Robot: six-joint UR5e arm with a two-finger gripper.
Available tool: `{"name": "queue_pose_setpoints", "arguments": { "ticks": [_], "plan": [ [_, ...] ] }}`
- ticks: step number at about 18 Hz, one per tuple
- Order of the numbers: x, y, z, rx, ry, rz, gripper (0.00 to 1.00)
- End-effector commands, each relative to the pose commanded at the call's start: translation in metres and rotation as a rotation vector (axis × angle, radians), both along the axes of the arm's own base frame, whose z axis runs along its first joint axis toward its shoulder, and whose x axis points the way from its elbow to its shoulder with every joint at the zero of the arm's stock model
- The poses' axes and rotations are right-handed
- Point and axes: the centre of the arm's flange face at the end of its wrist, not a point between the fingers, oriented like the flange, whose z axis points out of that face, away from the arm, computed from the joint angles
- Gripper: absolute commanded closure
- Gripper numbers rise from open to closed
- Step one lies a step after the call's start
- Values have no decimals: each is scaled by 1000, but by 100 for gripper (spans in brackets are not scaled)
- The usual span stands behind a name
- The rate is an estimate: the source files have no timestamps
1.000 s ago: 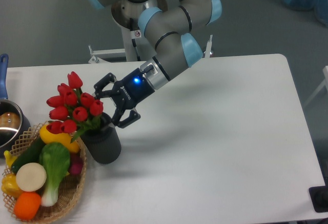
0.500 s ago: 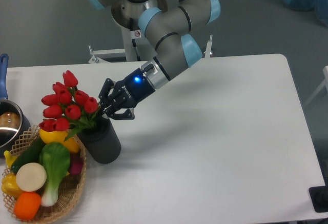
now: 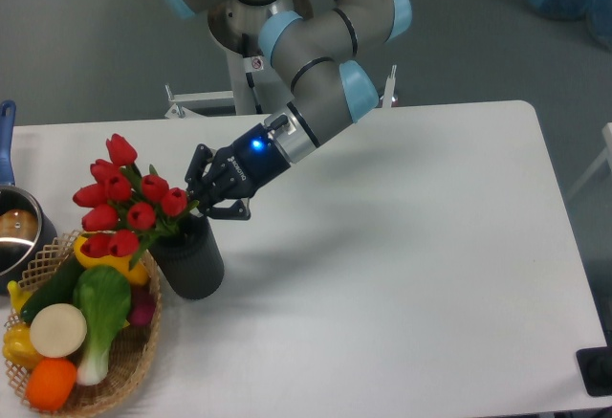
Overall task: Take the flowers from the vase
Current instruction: 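Close the gripper on the tulip stems, then lift the tulips straight up out of the black vase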
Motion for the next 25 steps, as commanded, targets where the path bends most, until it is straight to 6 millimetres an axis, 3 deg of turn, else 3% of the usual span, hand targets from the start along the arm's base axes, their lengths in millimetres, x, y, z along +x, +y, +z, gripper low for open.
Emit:
{"name": "queue_pose_setpoints", "arguments": {
  "ticks": [6, 16, 25],
  "plan": [
    [-5, -9, 47, -7, -68, 64, 97],
    [-20, -9, 102, 43, -172, 103, 96],
    [-29, -18, 131, 61, -238, 132, 97]
  ]
}}
